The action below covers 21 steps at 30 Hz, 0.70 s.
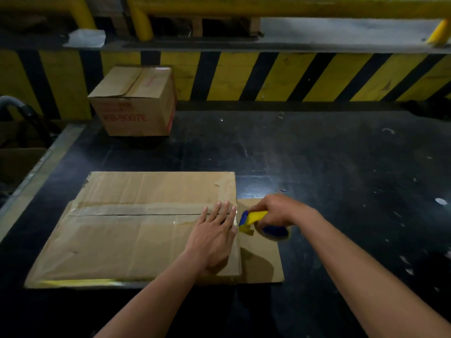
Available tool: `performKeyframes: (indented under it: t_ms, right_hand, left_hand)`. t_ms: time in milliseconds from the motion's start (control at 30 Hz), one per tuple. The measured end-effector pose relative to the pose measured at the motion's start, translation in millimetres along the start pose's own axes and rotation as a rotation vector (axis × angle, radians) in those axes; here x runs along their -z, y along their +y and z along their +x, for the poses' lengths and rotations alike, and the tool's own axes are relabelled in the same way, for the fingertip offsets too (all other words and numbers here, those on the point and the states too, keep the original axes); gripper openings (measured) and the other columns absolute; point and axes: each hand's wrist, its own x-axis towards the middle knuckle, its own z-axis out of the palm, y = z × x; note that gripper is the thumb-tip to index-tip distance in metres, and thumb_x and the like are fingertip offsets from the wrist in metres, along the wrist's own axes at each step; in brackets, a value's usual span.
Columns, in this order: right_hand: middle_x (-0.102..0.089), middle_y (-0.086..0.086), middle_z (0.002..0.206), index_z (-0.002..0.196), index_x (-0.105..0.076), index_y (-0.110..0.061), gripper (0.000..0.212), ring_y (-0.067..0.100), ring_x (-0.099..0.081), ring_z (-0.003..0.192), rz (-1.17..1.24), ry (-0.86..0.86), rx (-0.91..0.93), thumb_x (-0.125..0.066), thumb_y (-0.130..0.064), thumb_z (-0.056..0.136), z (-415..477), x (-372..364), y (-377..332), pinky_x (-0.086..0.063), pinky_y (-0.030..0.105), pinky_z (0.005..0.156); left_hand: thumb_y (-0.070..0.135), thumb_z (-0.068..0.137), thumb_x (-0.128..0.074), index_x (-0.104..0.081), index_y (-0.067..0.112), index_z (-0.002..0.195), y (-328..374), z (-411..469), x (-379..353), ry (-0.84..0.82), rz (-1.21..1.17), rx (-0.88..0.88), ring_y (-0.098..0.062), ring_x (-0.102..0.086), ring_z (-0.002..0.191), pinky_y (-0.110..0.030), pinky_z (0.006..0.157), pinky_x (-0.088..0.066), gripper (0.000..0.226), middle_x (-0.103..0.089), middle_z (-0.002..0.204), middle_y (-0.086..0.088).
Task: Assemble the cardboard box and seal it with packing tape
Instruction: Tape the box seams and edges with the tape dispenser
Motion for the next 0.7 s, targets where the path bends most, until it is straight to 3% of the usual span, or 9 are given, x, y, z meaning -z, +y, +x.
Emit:
performKeyframes:
  t_ms: [67, 167, 300, 433, 600, 700]
  right_hand:
    - [-0.066, -0.007, 0.101, 0.122, -0.063, -0.051, 0.049, 0.015, -0.057, 0.088, 0.128, 0.118, -0.100, -0.071, -0.048, 0.074, -14, 7, 4, -0.049, 0.034, 0.071]
    - [-0.071, 0.000, 0.112, 0.122, -0.066, -0.041, 0.050, 0.021, -0.063, 0.098, 0.300, 0.300, -0.223, -0.074, -0.047, 0.073, -34, 13, 3, -0.052, 0.036, 0.082]
    - [-0.066, 0.000, 0.129, 0.133, -0.061, -0.035, 0.064, 0.023, -0.061, 0.114, 0.520, 0.500, -0.335, -0.077, -0.053, 0.073, -47, 6, -35, -0.046, 0.032, 0.085]
    - [-0.065, -0.004, 0.131, 0.134, -0.061, -0.030, 0.065, 0.014, -0.061, 0.107, 0.773, 0.659, -0.355, -0.079, -0.053, 0.076, -42, -14, -90, -0.041, 0.026, 0.082]
    - [-0.069, 0.008, 0.117, 0.136, -0.059, -0.026, 0.062, 0.027, -0.063, 0.107, 0.677, 0.761, -0.420, -0.072, -0.054, 0.082, -24, -43, -145, -0.049, 0.035, 0.083]
    - [-0.067, 0.012, 0.103, 0.142, -0.051, -0.030, 0.073, 0.029, -0.062, 0.098, 0.557, 0.762, -0.437, -0.068, -0.062, 0.078, -21, -52, -159, -0.051, 0.039, 0.083]
  left_hand:
    - [0.043, 0.109, -0.009, -0.001, 0.019, 0.164, -9, 1, 7, 0.008, -0.031, -0.038, -0.015, 0.005, 0.157, -0.041, 0.128, 0.000, 0.061, 0.001, 0.172, 0.001]
    - [0.047, 0.106, -0.007, -0.007, 0.020, 0.164, -43, 6, 18, 0.010, -0.012, -0.050, -0.022, -0.003, 0.158, -0.046, 0.128, -0.005, 0.065, -0.006, 0.172, -0.005]
    - [0.055, 0.104, -0.008, -0.005, 0.029, 0.164, -99, 7, 29, -0.050, 0.038, -0.033, -0.029, 0.006, 0.158, -0.058, 0.125, 0.001, 0.065, 0.002, 0.172, -0.007]
    - [0.068, 0.100, -0.008, 0.004, 0.044, 0.161, -138, 4, 30, -0.052, 0.131, -0.103, -0.029, 0.011, 0.157, -0.064, 0.122, 0.009, 0.067, 0.011, 0.171, -0.003]
    - [0.077, 0.095, -0.002, 0.011, 0.051, 0.157, -146, -8, 17, 0.020, 0.101, -0.127, -0.028, 0.020, 0.155, -0.064, 0.120, 0.012, 0.069, 0.019, 0.169, 0.003]
    - [0.076, 0.095, -0.004, 0.010, 0.050, 0.158, -144, -15, 9, 0.051, 0.066, -0.106, -0.029, 0.019, 0.156, -0.065, 0.119, 0.012, 0.070, 0.016, 0.170, 0.002]
